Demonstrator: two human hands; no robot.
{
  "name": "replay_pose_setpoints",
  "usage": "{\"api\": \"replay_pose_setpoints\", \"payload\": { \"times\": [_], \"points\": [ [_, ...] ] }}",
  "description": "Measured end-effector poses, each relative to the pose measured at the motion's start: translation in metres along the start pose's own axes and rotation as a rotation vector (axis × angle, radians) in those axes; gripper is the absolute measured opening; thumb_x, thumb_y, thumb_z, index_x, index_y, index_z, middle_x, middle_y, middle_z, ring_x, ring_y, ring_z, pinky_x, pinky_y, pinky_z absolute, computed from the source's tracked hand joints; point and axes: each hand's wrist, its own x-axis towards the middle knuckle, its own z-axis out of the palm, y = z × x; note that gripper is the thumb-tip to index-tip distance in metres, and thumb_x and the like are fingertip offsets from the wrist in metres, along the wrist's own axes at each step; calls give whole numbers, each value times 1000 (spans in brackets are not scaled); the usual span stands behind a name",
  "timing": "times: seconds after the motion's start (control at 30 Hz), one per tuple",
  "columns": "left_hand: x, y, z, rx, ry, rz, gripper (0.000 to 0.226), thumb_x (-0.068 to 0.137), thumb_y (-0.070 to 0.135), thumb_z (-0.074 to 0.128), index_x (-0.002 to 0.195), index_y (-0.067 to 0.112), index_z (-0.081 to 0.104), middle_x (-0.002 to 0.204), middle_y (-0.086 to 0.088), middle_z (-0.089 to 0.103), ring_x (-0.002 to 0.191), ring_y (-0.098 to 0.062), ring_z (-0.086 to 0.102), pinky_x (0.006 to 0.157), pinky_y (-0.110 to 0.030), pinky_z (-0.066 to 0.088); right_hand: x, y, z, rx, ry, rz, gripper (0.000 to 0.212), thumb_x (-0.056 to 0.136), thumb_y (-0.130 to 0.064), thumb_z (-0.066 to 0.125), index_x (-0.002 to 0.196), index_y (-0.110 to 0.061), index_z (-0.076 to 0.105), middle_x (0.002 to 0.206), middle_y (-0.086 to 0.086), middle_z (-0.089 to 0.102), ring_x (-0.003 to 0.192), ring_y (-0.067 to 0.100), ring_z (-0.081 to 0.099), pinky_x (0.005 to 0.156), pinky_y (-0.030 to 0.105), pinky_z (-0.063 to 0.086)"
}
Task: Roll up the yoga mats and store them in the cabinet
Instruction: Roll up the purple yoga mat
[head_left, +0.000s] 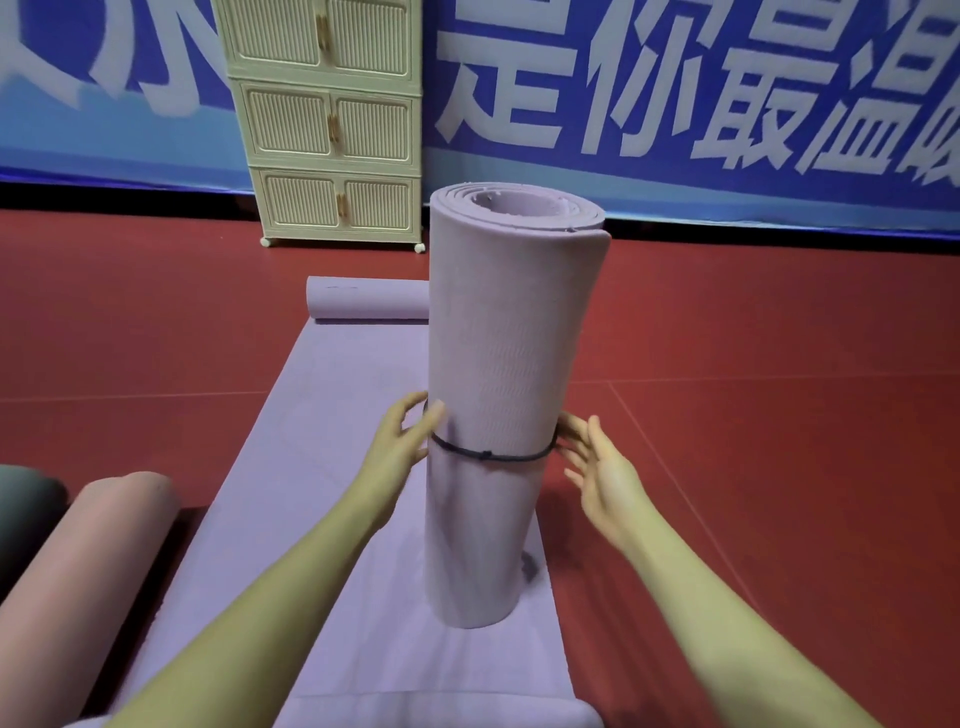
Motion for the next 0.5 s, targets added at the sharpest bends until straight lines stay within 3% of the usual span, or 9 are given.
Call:
{"api": "replay_pose_setpoints", "payload": {
  "times": [0.07,0.13,0.2,0.33,0.43,0.5],
  "points": [
    [2,-8,7,237,-15,205,106,66,49,78,149,32,15,151,16,20,134,-4,33,104,-27,35,0,7,3,-134,-62,-56,30,103,-35,27,117,-42,52,124,-25,53,125,5,45,98,27,30],
    [6,-13,14,410,47,369,126,61,52,81,150,36,-6,155,17,8,141,0,15,110,-29,27,2,12,9,-230,-162,-127,32,102,-30,35,123,-52,44,127,-37,48,125,-7,42,93,19,34],
    [12,-15,15,515,154,462,126,62,60,77,148,39,-13,158,12,3,144,-2,8,114,-38,26,9,15,13,-279,-241,-204,47,100,-19,44,132,-52,34,135,-38,39,127,-13,35,100,14,33],
    [29,-20,6,748,247,630,114,64,73,61,144,49,-17,159,-8,-6,145,-25,14,104,-50,39,27,26,23,-467,-309,-339,78,92,-21,57,150,-35,7,154,-23,15,140,-5,17,116,28,21],
    [43,-20,-3,766,226,559,111,61,73,60,139,58,-19,157,5,-19,142,-29,26,81,-46,54,43,31,39,-579,-283,-360,98,81,-41,69,146,-50,-4,154,-28,10,140,-4,18,115,38,26],
    [53,-21,-10,683,236,523,109,60,71,61,136,63,-16,155,15,-17,142,-22,28,81,-39,53,51,37,47,-715,-251,-400,104,72,-55,69,139,-59,-11,154,-29,3,140,-6,14,115,39,25]
  ]
}}
